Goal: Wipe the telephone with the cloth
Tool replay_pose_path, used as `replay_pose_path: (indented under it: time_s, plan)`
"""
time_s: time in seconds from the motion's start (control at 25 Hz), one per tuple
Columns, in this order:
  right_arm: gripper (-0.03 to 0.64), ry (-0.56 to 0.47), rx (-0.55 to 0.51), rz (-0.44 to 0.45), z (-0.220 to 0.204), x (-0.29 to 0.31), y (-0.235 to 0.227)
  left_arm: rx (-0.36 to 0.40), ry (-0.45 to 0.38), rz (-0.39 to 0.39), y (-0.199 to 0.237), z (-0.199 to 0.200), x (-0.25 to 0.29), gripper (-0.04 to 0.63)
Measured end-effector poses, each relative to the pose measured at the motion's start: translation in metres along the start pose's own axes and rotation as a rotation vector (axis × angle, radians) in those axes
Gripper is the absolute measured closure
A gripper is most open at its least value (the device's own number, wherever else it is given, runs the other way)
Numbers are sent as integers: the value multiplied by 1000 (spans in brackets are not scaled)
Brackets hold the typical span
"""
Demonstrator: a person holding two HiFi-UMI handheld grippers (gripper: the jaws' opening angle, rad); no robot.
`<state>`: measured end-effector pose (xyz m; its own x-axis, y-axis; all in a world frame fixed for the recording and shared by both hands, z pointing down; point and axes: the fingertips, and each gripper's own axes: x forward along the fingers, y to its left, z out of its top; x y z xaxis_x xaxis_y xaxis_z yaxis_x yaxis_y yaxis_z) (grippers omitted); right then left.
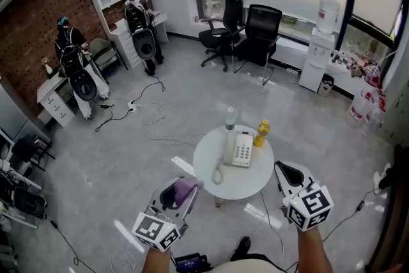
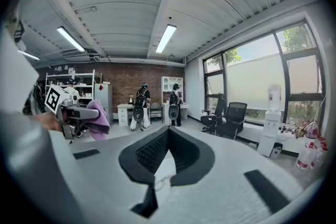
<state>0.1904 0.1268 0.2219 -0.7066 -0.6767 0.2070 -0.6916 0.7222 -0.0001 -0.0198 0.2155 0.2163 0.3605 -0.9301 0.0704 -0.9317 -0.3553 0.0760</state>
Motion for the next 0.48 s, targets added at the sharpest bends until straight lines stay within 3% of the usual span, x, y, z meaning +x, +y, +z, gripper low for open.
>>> replay_pose_path:
  time_s: [0.48]
  plan:
    - [623, -12, 57, 72, -5, 23, -71, 57, 38, 37, -18, 8, 61, 431]
